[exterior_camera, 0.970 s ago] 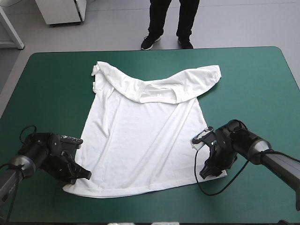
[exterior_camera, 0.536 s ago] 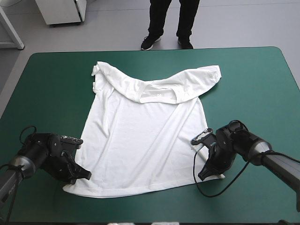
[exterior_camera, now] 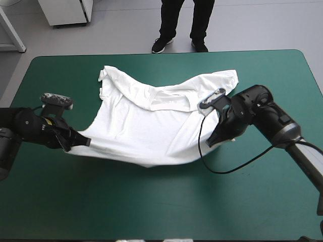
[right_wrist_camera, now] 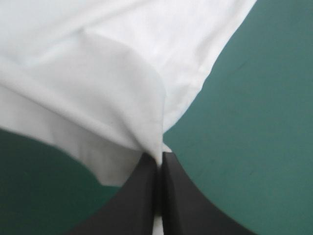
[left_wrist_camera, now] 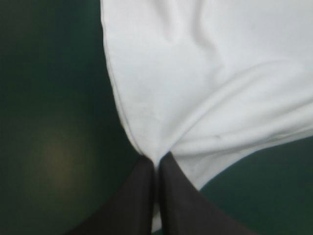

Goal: Fold the cloth

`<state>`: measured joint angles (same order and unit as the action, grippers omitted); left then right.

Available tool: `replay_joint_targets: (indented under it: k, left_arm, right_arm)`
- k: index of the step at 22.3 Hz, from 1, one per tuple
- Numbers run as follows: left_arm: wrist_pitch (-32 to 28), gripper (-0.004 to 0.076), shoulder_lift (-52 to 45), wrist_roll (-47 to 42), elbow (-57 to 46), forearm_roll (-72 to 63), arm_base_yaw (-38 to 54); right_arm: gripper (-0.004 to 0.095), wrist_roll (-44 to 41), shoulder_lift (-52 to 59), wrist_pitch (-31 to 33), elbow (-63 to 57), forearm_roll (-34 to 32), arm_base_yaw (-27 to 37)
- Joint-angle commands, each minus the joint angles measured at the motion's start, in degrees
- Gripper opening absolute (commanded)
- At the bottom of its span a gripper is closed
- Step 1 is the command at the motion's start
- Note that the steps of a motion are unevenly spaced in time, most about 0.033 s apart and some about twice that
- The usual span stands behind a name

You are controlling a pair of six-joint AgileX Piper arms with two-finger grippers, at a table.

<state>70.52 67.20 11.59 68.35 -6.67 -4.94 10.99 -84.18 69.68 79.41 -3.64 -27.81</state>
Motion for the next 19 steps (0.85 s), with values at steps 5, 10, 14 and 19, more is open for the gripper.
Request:
replay_joint_targets:
  k: [5,10,14,19]
  left_arm:
    - [2.8,-0.0009,-3.71,1.62,27.17,-9.16,-0.34]
    - [-5.27,-0.0009,-2.68,4.3,48.01,-13.68,-0.34]
    - [-10.61,-0.0009,0.9,4.43,61.02,-13.46,-0.34]
    - [-12.31,-0.0009,4.05,4.43,67.77,-13.75,-0.34]
  right_arm:
    - [-0.0017,-1.75,8.43,1.93,26.59,-5.18,0.33]
    - [-0.0017,-2.06,8.74,-2.93,46.23,-5.57,0.33]
    - [-0.0017,-2.06,8.62,-9.41,54.07,-5.57,0.33]
    - [-0.0017,-2.06,8.62,-16.47,57.63,-5.91,0.33]
